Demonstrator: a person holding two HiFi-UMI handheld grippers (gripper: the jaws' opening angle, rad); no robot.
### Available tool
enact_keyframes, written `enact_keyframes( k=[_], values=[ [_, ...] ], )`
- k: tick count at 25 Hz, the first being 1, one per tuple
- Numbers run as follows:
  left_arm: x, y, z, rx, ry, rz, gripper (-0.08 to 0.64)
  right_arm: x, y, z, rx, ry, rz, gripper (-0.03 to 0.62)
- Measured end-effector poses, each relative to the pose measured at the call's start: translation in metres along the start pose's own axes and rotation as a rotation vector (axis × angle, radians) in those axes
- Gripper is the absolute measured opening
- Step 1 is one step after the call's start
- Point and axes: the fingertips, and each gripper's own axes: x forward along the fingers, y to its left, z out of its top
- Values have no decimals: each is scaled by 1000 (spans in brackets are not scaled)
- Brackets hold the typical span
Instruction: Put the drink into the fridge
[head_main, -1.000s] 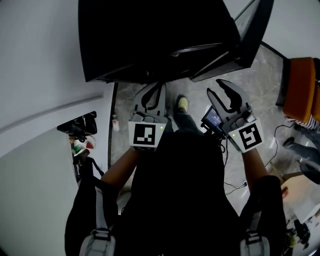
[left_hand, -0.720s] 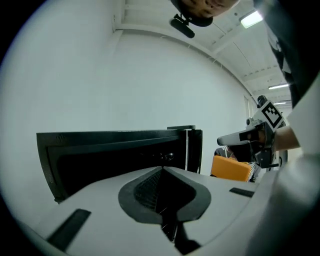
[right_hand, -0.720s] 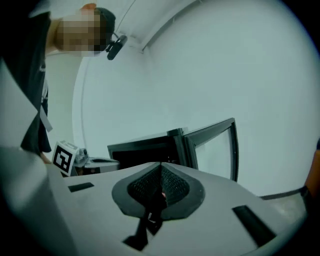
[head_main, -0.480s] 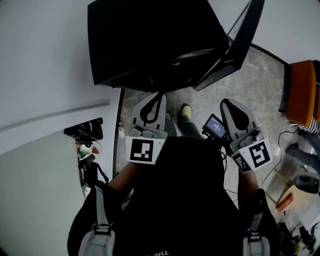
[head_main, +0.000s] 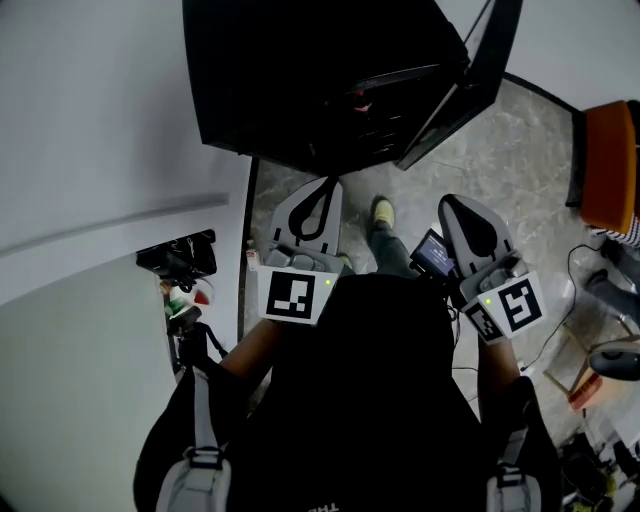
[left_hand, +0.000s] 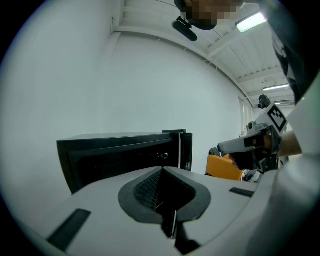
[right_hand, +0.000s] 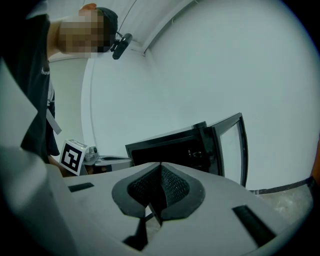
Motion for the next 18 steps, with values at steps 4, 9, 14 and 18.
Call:
enact_keyframes(
  k=[4, 9, 14, 18],
  values=[
    [-38, 6, -3, 4, -21, -10, 14, -7, 36, -9, -11, -4, -22, 14],
    [-95, 10, -8, -4, -45, -8, 14, -26, 83, -16, -10, -32, -50, 14],
    [-158, 12, -24, -27, -64, -4, 14, -50, 131, -39, -56, -30, -101, 14],
    [-193, 12, -31, -28, -80, -9, 14, -67, 162, -55, -63, -26, -127, 14]
  ],
)
